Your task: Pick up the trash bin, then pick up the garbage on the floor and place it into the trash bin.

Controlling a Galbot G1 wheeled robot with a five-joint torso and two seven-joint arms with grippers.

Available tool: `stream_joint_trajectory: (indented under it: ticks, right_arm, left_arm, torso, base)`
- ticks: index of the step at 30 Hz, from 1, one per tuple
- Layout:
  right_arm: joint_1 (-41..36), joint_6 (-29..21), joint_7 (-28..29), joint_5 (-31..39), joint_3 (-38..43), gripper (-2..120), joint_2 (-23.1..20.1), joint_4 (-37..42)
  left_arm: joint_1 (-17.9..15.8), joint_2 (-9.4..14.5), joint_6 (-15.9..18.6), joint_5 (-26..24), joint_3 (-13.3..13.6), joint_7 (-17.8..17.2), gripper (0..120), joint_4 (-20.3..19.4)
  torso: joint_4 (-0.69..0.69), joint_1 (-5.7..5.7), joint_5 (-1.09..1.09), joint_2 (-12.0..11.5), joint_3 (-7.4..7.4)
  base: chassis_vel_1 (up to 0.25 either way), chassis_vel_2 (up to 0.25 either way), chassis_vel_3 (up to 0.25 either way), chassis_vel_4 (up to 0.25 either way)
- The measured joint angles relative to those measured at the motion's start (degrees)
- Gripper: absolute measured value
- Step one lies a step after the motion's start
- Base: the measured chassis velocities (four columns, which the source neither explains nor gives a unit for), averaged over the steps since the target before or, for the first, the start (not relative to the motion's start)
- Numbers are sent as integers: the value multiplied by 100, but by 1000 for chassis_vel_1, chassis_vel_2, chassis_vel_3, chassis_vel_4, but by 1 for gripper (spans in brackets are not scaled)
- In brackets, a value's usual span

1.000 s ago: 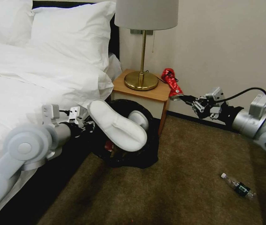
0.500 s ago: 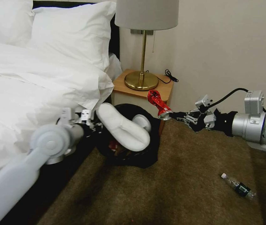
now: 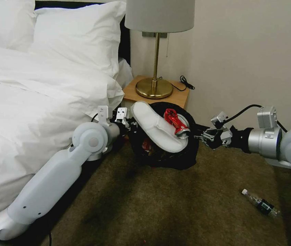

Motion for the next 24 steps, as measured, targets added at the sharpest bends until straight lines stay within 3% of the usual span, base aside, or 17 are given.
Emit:
stream_joint_trajectory:
  ticks: [2, 5, 11, 24]
  right_arm:
    - [145, -73, 145, 53, -202, 0, 85, -35]
    - [1000, -161, 728, 462, -1013, 0, 579, -177]
    - [1773, -165, 1030, 700, -1923, 0, 1087, -469]
    - [1664, -154, 1060, 631, -2148, 0, 977, -487]
  left_arm:
    - [8, -33, 0, 13, 0, 0, 2, 4]
    - [45, -117, 0, 96, 36, -52, 2, 8]
    - [74, -181, 0, 122, 94, -135, 2, -2]
    - [-16, -271, 1, 321, 68, -17, 2, 69]
  torso:
    - [-1, -1, -1, 0, 0]
    - [0, 0, 2, 0, 0]
    - [3, 0, 0, 0, 1]
    - [0, -1, 1, 0, 0]
  base:
    - [0, 0, 0, 0]
    - [0, 0, 0, 0]
    - [0, 0, 0, 0]
    - [0, 0, 0, 0]
